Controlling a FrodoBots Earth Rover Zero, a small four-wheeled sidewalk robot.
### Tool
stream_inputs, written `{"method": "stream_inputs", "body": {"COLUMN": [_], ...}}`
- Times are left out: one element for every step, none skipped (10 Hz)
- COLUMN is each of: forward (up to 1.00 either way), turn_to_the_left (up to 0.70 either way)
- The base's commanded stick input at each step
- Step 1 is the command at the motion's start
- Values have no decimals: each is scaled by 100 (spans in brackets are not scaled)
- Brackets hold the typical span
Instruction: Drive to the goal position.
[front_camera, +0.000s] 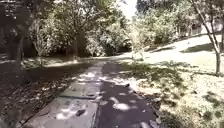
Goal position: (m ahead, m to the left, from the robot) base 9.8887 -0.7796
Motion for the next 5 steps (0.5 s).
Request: {"method": "stream_inputs", "body": {"forward": [70,70,70,70,64], "turn_to_the_left": [0,0,0,0,0]}}
